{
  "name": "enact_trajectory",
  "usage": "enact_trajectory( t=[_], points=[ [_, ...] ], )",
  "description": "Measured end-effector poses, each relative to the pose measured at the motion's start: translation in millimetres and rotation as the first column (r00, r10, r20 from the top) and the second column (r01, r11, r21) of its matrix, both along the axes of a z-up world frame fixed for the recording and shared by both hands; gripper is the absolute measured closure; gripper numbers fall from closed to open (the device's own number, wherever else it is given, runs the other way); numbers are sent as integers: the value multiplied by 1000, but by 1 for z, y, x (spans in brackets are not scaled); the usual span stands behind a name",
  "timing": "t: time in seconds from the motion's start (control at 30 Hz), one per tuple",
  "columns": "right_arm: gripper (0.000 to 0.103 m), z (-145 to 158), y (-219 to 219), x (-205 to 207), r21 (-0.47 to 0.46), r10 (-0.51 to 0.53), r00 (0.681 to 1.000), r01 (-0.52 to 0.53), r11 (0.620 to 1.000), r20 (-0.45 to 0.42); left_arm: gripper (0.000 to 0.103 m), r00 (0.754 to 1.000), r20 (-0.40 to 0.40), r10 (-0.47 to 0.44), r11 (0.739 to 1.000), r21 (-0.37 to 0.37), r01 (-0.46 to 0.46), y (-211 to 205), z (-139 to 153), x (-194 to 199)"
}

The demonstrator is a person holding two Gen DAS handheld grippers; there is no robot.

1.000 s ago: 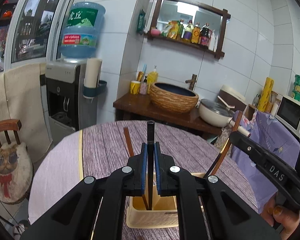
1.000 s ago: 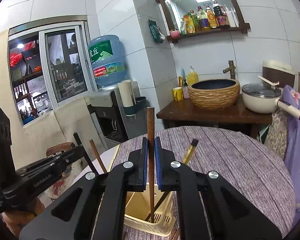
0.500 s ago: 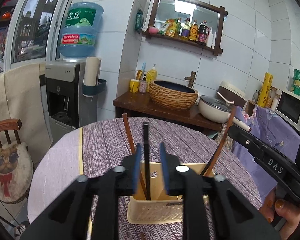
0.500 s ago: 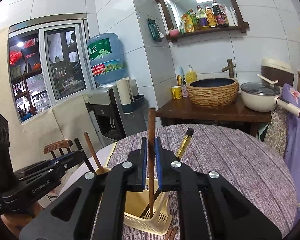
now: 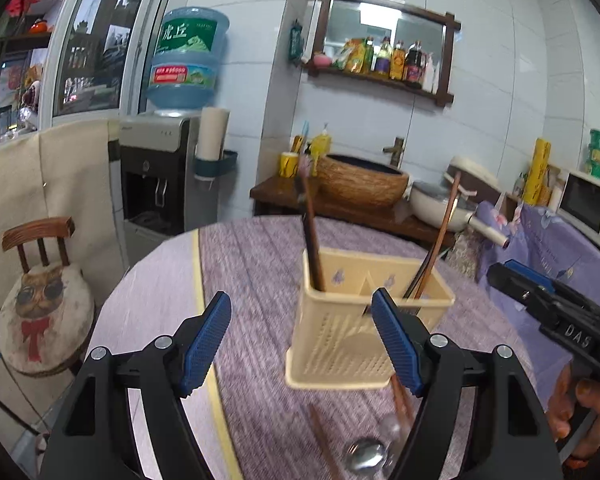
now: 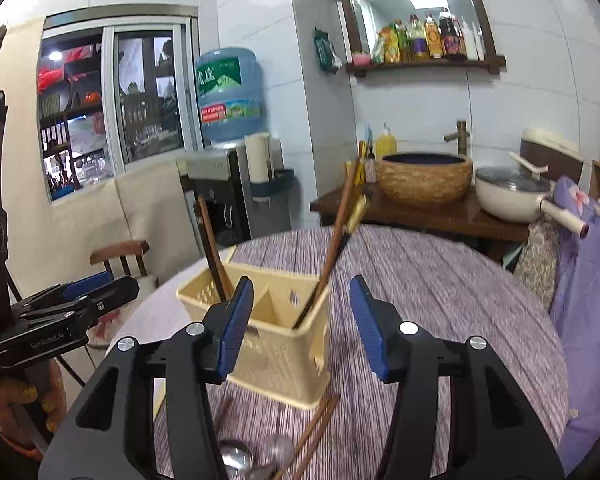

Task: Organize utensils
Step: 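Move both tools back over the remaining spoons and chopsticks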

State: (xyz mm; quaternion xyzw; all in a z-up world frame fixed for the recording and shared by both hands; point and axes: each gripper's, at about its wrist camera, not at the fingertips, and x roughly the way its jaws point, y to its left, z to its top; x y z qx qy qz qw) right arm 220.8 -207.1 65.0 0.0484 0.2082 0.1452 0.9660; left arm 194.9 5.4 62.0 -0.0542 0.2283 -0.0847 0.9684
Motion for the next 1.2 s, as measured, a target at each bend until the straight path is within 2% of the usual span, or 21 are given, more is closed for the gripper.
enact_trajectory(
  t=[0.23, 0.37, 0.53, 0.67, 0.77, 0.87, 1.13, 1.2],
  points=[
    [52, -45, 3, -4, -24, 11, 991, -14, 1000, -136, 31, 993, -120, 1, 1000, 15, 1, 6, -43, -10],
    [52, -74, 3, -10, -30, 17, 979, -24, 999, -205, 31, 977, -211, 7, 1000, 17, -3, 11, -72, -13],
    [52, -100, 1, -13, -55, 17, 961, -34, 998, -275, 31, 960, -281, -8, 1000, 26, 16, 10, -95, -20],
    [52, -111, 7, -18, -82, 50, 949, -79, 993, -310, 31, 955, -297, -18, 999, 25, 27, 8, -101, -23],
    [52, -121, 12, -20, -129, 33, 940, -81, 988, -339, 31, 953, -303, -25, 999, 32, 37, 3, -103, -22],
    [52, -128, 14, -21, -127, 47, 930, -100, 987, -365, 31, 951, -307, -32, 998, 43, 48, 0, -104, -22],
    [53, -129, 33, -5, -160, 59, 920, -130, 979, -388, 32, 954, -300, -8, 999, 46, 23, 3, -104, -24],
    [53, -128, 46, -3, -206, 57, 923, -144, 968, -380, 32, 954, -299, 0, 999, 45, 14, 5, -104, -25]
  ],
)
